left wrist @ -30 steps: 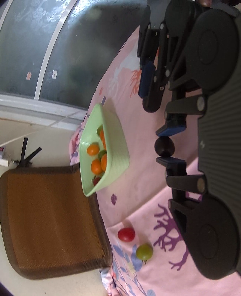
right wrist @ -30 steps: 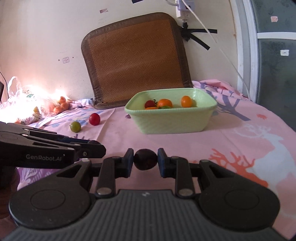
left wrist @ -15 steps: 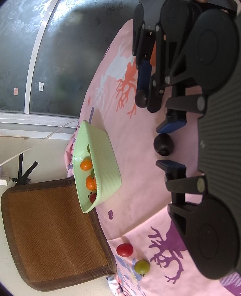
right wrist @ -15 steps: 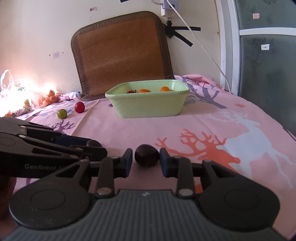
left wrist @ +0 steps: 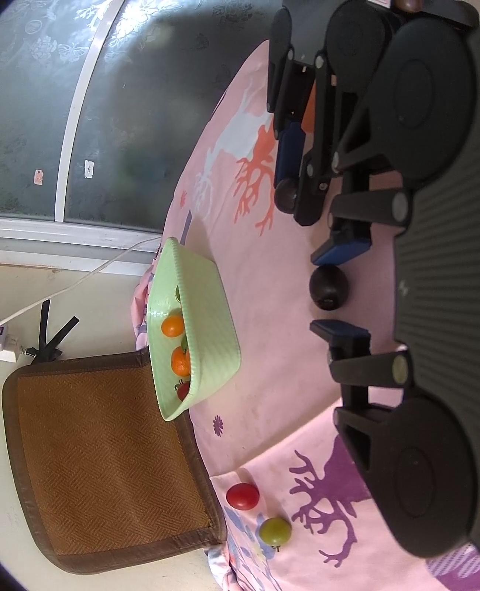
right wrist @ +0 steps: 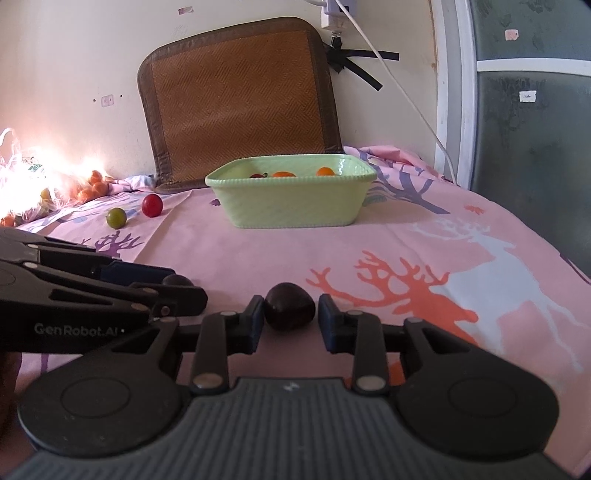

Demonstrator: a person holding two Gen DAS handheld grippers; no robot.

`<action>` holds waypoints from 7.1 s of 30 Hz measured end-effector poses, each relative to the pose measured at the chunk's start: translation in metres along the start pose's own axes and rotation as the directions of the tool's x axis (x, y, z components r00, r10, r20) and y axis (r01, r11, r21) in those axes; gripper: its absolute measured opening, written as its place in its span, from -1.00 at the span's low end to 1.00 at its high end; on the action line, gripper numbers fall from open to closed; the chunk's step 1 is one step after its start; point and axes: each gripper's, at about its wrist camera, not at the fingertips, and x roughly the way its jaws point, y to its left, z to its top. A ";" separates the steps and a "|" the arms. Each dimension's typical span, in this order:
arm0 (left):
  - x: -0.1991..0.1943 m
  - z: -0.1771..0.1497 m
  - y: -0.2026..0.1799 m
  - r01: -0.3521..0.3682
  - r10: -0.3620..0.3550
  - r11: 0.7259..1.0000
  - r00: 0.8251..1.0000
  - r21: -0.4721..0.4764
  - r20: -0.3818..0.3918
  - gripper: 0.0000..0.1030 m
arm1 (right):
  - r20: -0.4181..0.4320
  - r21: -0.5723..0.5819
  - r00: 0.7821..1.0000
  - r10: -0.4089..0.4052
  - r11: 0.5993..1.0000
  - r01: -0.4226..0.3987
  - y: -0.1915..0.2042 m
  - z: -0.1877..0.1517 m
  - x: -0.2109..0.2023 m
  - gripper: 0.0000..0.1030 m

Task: Organize fruits

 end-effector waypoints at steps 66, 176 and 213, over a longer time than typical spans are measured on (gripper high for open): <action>0.067 0.125 0.065 0.019 -0.014 0.997 0.998 -0.078 0.068 -0.49 | 0.123 0.041 0.990 0.075 0.996 -0.081 -0.034 0.096 0.067 -0.39; 0.080 0.129 0.058 -0.055 0.057 0.996 0.998 -0.066 0.032 -0.36 | 0.074 0.107 0.996 0.042 0.993 -0.050 -0.042 0.091 0.096 -0.37; -0.085 -0.002 0.007 -0.204 0.207 0.962 0.978 -0.179 -0.004 1.00 | -0.003 0.342 1.000 -0.023 0.940 0.022 0.009 0.004 -0.050 0.18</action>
